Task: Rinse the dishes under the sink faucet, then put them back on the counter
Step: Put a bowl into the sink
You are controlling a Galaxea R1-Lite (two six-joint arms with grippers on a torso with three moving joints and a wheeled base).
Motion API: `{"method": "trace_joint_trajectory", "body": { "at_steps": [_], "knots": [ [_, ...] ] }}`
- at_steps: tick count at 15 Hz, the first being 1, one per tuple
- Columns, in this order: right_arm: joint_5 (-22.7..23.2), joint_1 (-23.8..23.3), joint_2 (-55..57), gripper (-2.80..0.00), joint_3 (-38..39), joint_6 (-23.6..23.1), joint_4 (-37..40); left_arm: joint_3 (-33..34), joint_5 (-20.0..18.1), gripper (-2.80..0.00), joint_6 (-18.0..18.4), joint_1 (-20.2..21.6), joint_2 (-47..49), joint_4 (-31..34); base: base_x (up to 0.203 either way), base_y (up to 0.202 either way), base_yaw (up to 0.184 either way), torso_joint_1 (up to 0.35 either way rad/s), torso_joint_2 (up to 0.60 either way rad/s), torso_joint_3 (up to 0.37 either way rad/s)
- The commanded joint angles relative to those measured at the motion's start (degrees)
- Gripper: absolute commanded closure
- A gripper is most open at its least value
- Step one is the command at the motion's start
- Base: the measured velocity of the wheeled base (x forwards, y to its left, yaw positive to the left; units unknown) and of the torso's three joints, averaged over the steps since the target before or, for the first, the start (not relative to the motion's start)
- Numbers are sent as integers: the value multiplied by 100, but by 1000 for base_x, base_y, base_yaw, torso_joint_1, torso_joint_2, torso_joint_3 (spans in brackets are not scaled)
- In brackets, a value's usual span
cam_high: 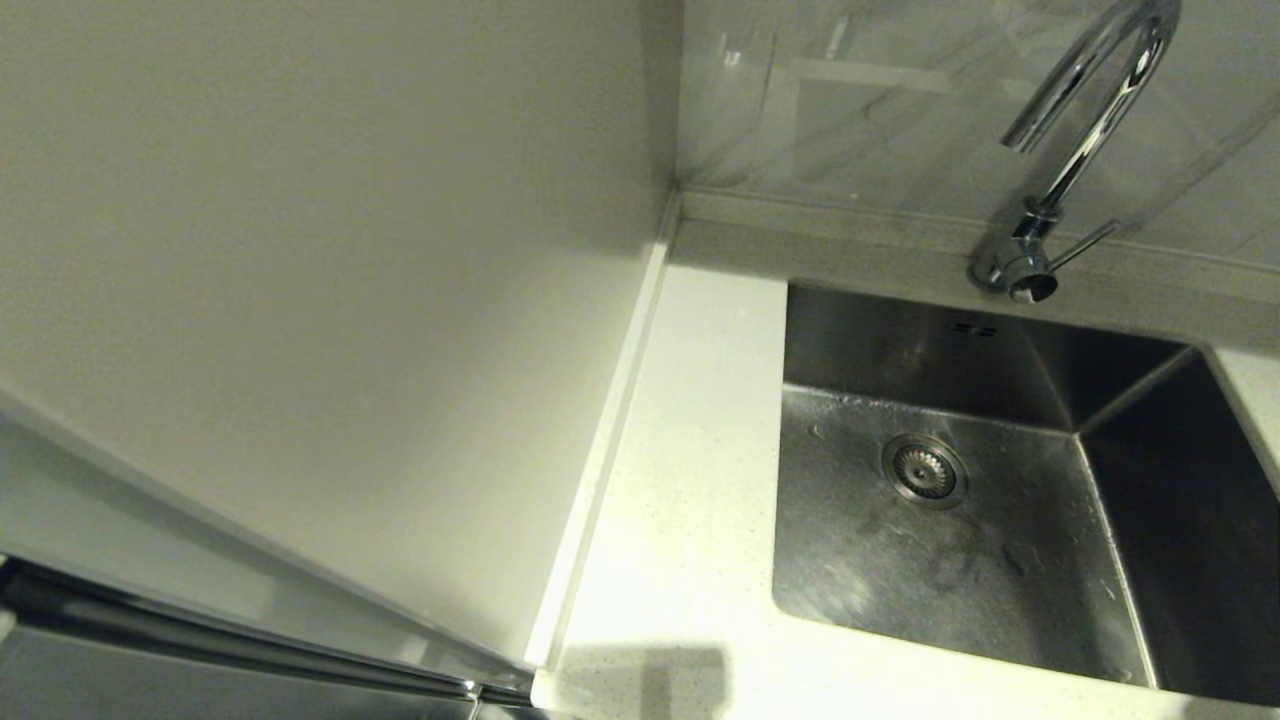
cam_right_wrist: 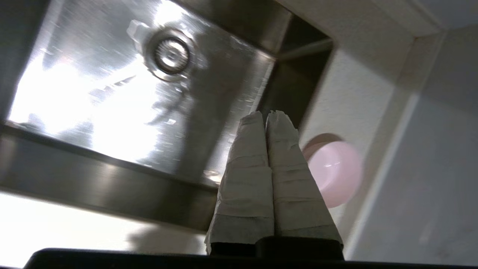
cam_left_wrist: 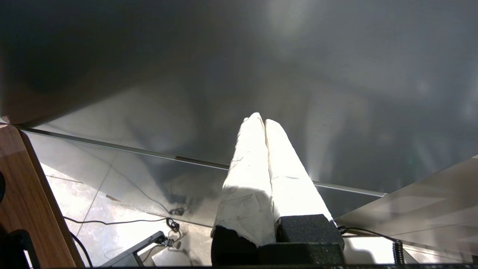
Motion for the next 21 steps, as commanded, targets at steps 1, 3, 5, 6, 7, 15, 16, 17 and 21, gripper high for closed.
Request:
{"method": "trace_joint_trajectory", "body": {
  "at_steps": [1,3,5,6,7,15,16,17,21],
  "knots": [
    [229,-501,568,0,25,-232,-167,18,0,0,-3,1,0,-2,0,0,0,0,0,0],
    [308,-841,950,0,6,-271,-357,18,0,0,-3,1,0,-2,0,0,0,0,0,0],
    [318,-1228,1211,0,2,-343,-431,18,0,0,-3,1,0,-2,0,0,0,0,0,0],
    [317,-1414,1316,0,4,-359,-432,18,0,0,-3,1,0,-2,0,0,0,0,0,0],
    [308,-1605,1407,0,12,-366,-431,18,0,0,-3,1,0,-2,0,0,0,0,0,0],
    [313,-2355,1635,-280,10,-251,685,18,0,0,-3,1,0,-2,0,0,0,0,0,0],
    [297,-2372,1643,-280,1,-247,890,18,0,0,-3,1,0,-2,0,0,0,0,0,0],
    [280,-2395,1702,-280,-14,-240,1039,18,0,0,-3,1,0,-2,0,0,0,0,0,0],
    [-72,-2418,2068,-280,209,-215,1233,18,0,0,-3,1,0,-2,0,0,0,0,0,0]
  ]
}}
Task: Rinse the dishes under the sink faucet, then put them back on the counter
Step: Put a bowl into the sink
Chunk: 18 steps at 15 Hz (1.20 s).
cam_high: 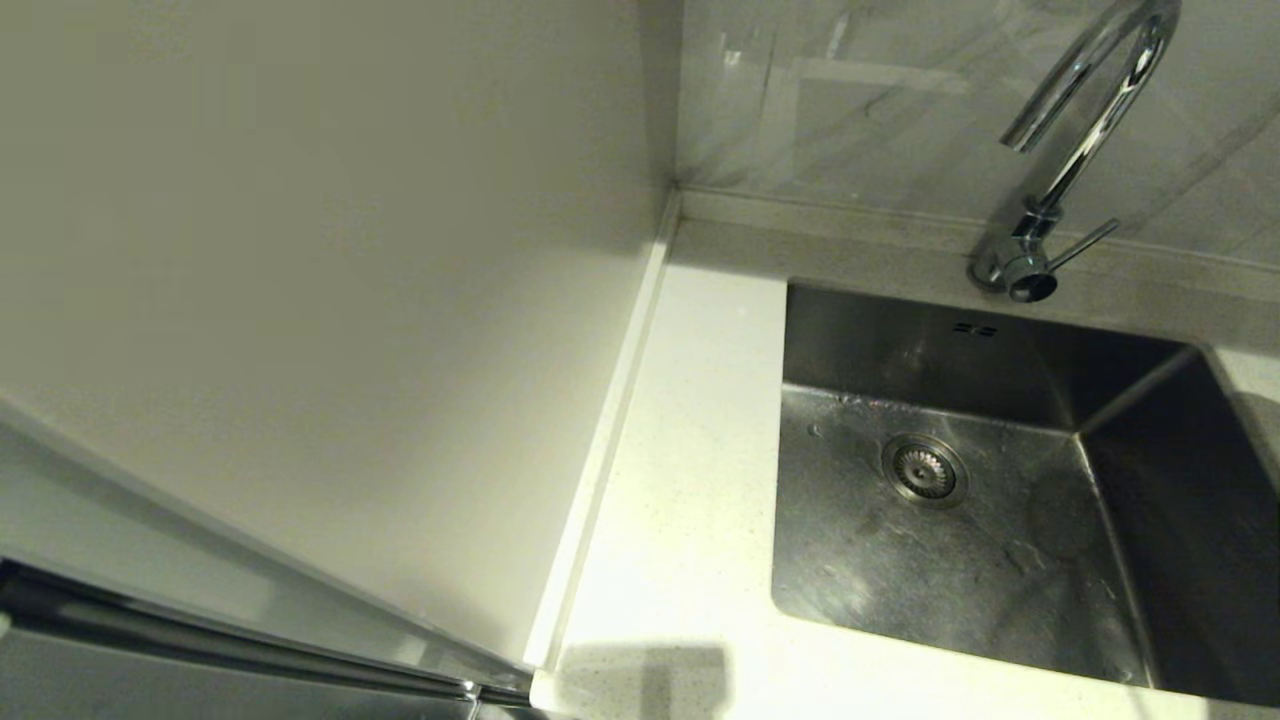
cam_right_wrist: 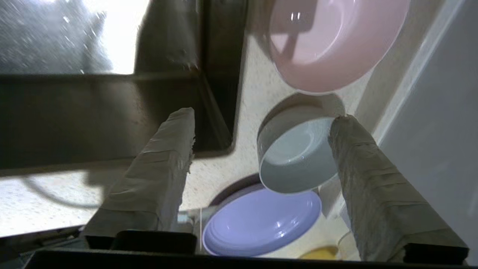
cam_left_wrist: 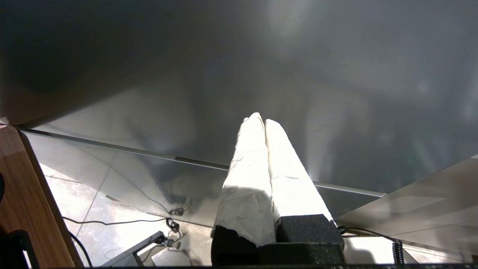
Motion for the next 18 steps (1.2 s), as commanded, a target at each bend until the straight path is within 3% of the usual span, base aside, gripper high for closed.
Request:
{"method": "trace_joint_trajectory", "body": {
  "at_steps": [1,5,11,14,18],
  "knots": [
    [-21,8,274,-280,215,-33,2,18,0,0,-1,1,0,-2,0,0,0,0,0,0],
    [86,166,665,-280,266,-34,-137,18,0,0,-1,1,0,-2,0,0,0,0,0,0],
    [232,298,1033,-280,445,37,-1693,18,0,0,-1,1,0,-2,0,0,0,0,0,0],
    [-212,286,1115,-280,523,148,-2296,18,0,0,-1,1,0,-2,0,0,0,0,0,0],
    [-941,263,1085,-280,508,483,-2366,18,0,0,-1,1,0,-2,0,0,0,0,0,0]
  ]
}}
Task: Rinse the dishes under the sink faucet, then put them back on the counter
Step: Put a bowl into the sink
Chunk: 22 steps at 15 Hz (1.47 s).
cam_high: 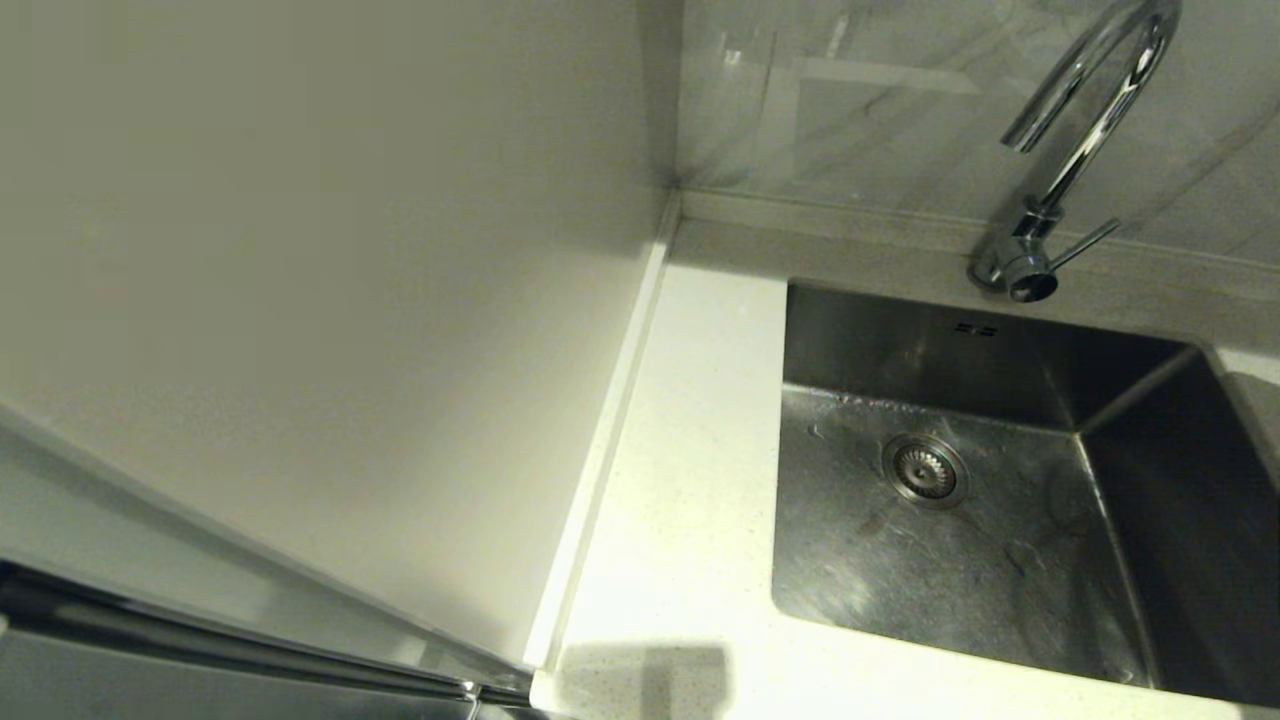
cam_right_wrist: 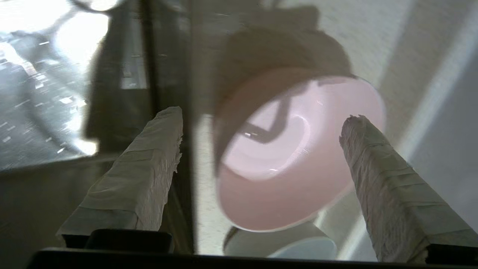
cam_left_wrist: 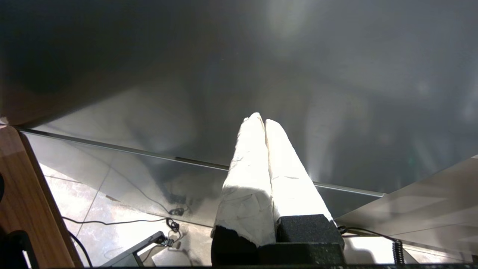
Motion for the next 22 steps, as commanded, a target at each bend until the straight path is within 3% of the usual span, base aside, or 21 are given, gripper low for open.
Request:
{"method": "trace_joint_trajectory", "body": {
  "at_steps": [1,4,7,9,12,17,22],
  "knots": [
    [-278,-3,-110,-280,73,207,28,18,0,0,-2,1,0,-2,0,0,0,0,0,0],
    [-295,2,-355,-280,430,425,312,18,0,0,-2,1,0,-2,0,0,0,0,0,0],
    [-129,114,-418,-280,410,1293,1316,18,0,0,-2,1,0,-2,0,0,0,0,0,0],
    [243,240,-445,-280,447,1716,1555,18,0,0,-2,1,0,-2,0,0,0,0,0,0],
    [632,286,-412,-280,392,1721,1514,18,0,0,-2,1,0,-2,0,0,0,0,0,0],
    [630,277,-408,-280,126,1578,624,18,0,0,-2,1,0,-2,0,0,0,0,0,0],
    [571,277,-248,-280,132,1530,529,18,0,0,-2,1,0,-2,0,0,0,0,0,0]
  ]
}}
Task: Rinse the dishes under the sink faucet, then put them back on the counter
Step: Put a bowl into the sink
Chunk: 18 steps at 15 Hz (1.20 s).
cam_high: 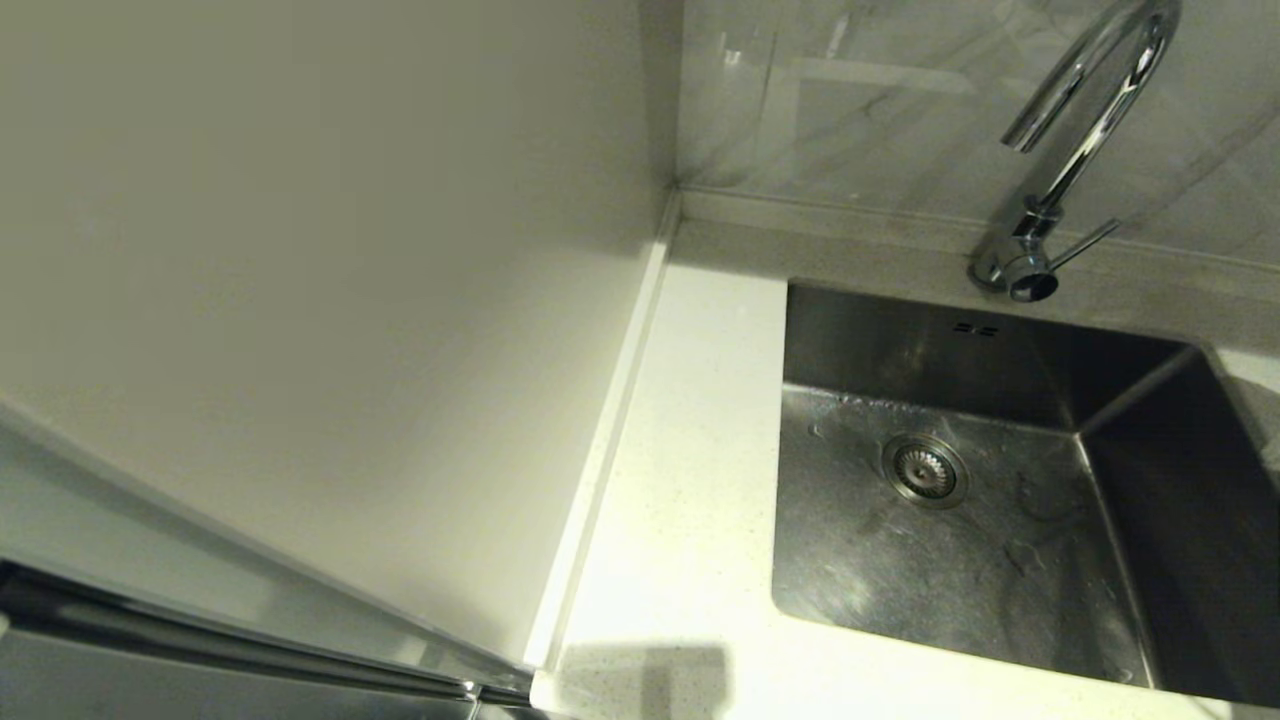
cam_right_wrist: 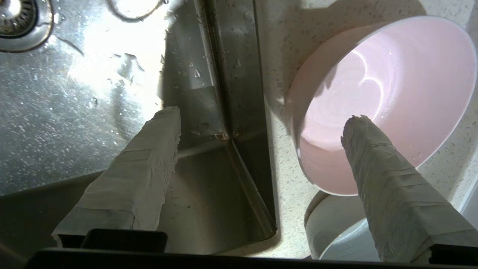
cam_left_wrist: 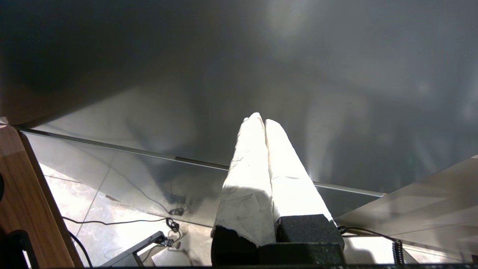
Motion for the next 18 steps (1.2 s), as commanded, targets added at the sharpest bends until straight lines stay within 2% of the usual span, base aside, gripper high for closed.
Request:
{"method": "trace_joint_trajectory", "body": {
  "at_steps": [1,11,12,18],
  "knots": [
    [-79,-7,145,-280,-36,-2,3,18,0,0,-2,1,0,-2,0,0,0,0,0,0],
    [-234,-10,785,-280,-399,18,-31,18,0,0,-2,1,0,-2,0,0,0,0,0,0],
    [-276,-11,811,0,-408,17,-33,18,0,0,-2,1,0,-2,0,0,0,0,0,0],
    [-338,-10,837,0,-399,-8,-365,18,0,0,-2,1,0,-2,0,0,0,0,0,0]
  ]
}}
